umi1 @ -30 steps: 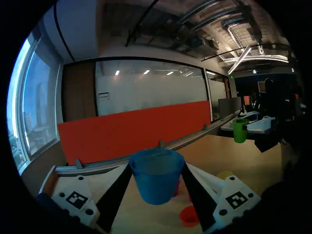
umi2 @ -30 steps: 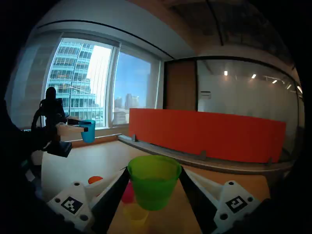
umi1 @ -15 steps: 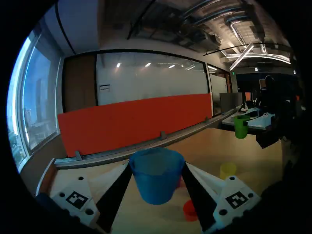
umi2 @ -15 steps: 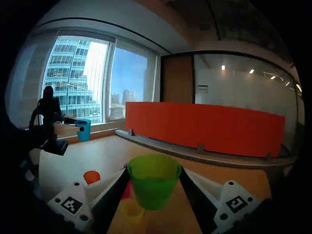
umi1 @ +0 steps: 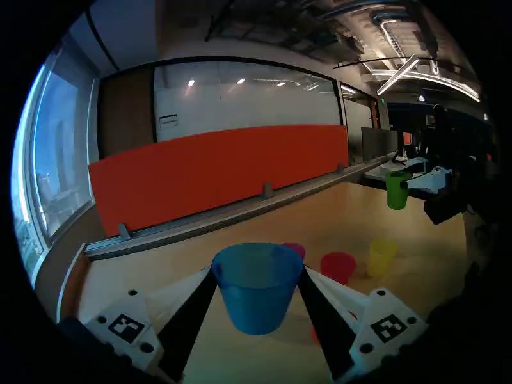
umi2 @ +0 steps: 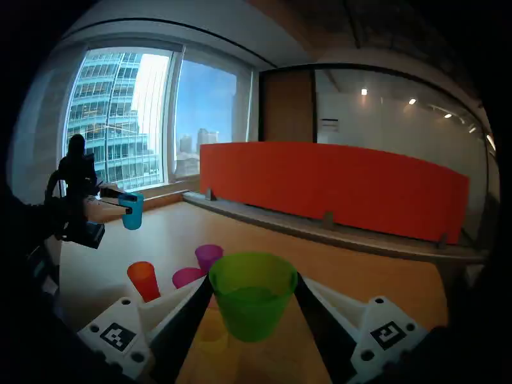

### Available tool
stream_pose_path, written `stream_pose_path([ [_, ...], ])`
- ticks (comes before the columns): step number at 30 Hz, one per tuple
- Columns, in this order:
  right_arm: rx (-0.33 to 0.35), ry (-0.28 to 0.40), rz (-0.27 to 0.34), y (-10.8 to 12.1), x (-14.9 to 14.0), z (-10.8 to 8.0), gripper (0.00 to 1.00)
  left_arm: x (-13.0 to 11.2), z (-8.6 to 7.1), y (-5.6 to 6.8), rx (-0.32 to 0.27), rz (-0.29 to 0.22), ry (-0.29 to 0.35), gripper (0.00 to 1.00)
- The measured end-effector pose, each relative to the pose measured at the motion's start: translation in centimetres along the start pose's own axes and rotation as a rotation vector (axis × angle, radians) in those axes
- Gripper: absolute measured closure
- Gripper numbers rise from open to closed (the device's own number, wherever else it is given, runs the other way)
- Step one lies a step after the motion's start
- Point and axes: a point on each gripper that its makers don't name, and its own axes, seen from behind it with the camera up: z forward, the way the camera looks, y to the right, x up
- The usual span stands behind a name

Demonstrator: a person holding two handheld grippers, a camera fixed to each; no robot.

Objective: Pour water

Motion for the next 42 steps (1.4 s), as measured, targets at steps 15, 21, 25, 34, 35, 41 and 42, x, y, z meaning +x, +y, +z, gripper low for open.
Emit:
stream_pose_path([
  [15, -0.008, -0.124, 0.014, 1.1, -4.7, 1.1, 0.08, -4.8, 1.8, 0.8, -0.041, 0.021, -0.145, 0.13],
  [21, -0.015, -0.172, 0.009, 1.4, -6.4, 1.3, 0.08, -6.5, 2.3, 1.0, -0.048, 0.027, -0.193, 0.13],
  [25, -0.02, -0.204, 0.014, 1.7, -7.5, 1.4, 0.08, -7.7, 2.6, 1.2, -0.056, 0.029, -0.23, 0.13],
  [34, -0.028, -0.256, 0.016, 2.3, -9.6, 1.7, 0.08, -9.9, 3.3, 1.7, -0.079, 0.018, -0.293, 0.13],
  [35, -0.028, -0.262, 0.017, 2.4, -9.8, 1.7, 0.08, -10.1, 3.4, 1.7, -0.08, 0.016, -0.298, 0.13],
  [41, -0.028, -0.295, 0.025, 2.6, -11.1, 1.8, 0.08, -11.2, 3.8, 2.0, -0.093, 0.002, -0.326, 0.13],
  [42, -0.028, -0.301, 0.026, 2.6, -11.4, 1.8, 0.08, -11.3, 3.9, 2.0, -0.094, -0.001, -0.329, 0.13],
])
